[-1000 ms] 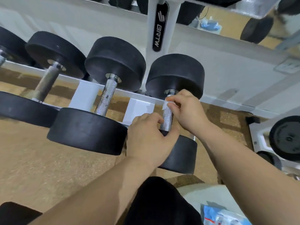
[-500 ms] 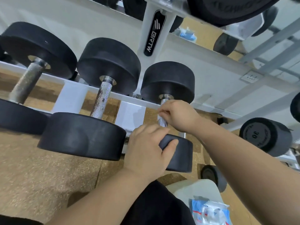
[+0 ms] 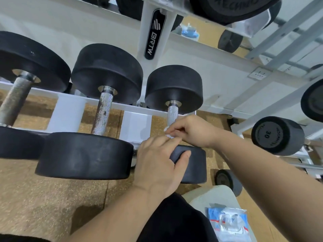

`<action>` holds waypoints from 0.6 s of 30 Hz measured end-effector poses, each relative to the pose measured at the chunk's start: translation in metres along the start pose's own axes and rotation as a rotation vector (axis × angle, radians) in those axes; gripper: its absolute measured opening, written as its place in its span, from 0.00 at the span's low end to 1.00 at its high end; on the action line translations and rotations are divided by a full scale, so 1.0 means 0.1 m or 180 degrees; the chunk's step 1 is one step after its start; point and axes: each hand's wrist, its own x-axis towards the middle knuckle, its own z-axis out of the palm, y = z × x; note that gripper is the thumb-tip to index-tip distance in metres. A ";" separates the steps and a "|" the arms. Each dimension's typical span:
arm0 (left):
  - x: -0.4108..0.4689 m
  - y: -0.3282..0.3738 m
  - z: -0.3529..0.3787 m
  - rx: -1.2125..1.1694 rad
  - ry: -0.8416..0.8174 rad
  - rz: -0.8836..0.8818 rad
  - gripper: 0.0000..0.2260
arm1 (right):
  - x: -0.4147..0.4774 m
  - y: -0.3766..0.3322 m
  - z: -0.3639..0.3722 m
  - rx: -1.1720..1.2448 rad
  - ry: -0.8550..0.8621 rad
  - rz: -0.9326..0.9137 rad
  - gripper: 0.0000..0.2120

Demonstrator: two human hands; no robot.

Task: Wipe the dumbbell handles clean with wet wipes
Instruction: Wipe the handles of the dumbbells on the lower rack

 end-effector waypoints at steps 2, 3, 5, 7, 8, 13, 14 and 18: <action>0.01 0.00 0.00 0.0035 -0.0025 0.0024 0.19 | -0.06 0.01 0.02 0.0171 -0.0219 -0.0029 0.08; 0.01 0.00 0.01 0.0055 -0.0019 0.0019 0.19 | -0.02 0.03 0.02 0.0165 -0.0141 -0.0073 0.07; 0.01 -0.01 0.03 0.0069 0.0014 0.0003 0.20 | 0.14 0.06 0.01 -0.0046 0.0282 -0.0172 0.07; 0.00 -0.02 0.04 0.0039 0.0087 0.0009 0.21 | 0.33 0.10 0.00 -0.0327 0.0721 -0.0123 0.08; -0.01 -0.02 0.05 0.0011 0.0124 0.0017 0.21 | 0.40 0.11 -0.01 -0.0404 0.0823 -0.0019 0.08; -0.04 -0.05 0.03 0.0032 0.0269 0.0318 0.23 | 0.23 0.01 0.02 -0.0515 0.0438 -0.0166 0.09; -0.07 -0.07 0.00 0.0227 0.0182 0.0509 0.25 | 0.14 -0.04 0.02 -0.0514 0.0159 -0.0302 0.10; -0.28 -0.17 -0.09 0.0832 -0.0174 0.1020 0.30 | 0.11 -0.06 -0.02 -0.0758 -0.0133 -0.0398 0.10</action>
